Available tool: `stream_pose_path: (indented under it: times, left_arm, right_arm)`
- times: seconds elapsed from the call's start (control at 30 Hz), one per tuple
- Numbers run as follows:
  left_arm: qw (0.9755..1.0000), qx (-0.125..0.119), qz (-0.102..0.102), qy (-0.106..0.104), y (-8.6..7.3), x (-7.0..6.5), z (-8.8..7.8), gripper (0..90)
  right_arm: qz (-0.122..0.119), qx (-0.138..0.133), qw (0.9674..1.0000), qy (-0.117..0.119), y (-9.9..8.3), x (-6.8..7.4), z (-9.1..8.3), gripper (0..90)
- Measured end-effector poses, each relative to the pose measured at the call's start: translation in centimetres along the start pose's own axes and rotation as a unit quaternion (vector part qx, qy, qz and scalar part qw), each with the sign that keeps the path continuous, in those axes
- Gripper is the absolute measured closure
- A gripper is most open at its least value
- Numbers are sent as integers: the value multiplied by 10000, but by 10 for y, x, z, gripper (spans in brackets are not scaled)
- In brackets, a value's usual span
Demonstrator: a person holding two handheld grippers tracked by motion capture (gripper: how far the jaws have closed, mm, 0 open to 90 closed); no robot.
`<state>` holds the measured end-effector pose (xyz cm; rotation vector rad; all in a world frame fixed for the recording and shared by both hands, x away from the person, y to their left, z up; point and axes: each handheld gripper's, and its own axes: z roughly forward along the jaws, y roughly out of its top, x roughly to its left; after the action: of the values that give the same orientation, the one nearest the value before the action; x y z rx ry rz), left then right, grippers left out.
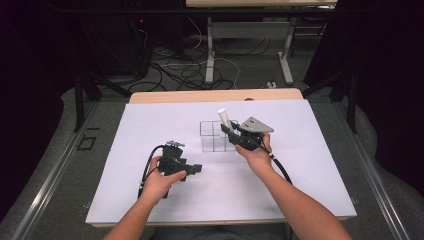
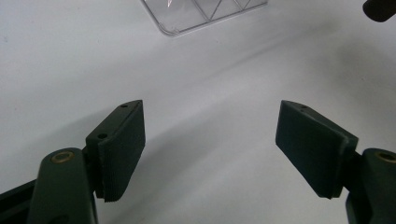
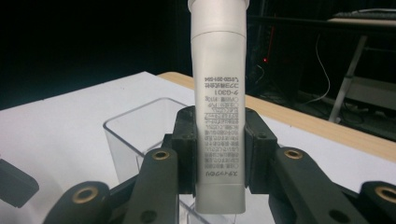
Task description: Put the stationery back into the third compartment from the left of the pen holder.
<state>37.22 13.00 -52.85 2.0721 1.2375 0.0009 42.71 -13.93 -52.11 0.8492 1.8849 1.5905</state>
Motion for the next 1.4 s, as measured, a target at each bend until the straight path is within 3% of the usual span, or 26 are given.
stream_pose_path:
  times: [0.1, 0.87, 1.2, 1.27, 1.4]
  left_arm:
    - [10000, 6, -26, -2, 0, -1, 0, 244]
    - [10000, 42, -31, -17, -1, -1, 2, 244]
    - [10000, 53, -35, -15, -1, -1, 2, 246]
    - [10000, 50, -48, -7, -1, -1, 3, 247]
    - [10000, 58, -45, -8, -1, -1, 2, 247]
  right_arm:
    - [34, 118, 9999, -50, -4, 0, 1, 706]
    - [263, 188, 9990, -295, -18, -7, 9, 706]
    - [387, 215, 9987, -267, -23, -9, 8, 702]
    - [404, 180, 9988, -220, -23, -10, 8, 654]
    - [300, 234, 9990, -231, -18, -7, 5, 452]
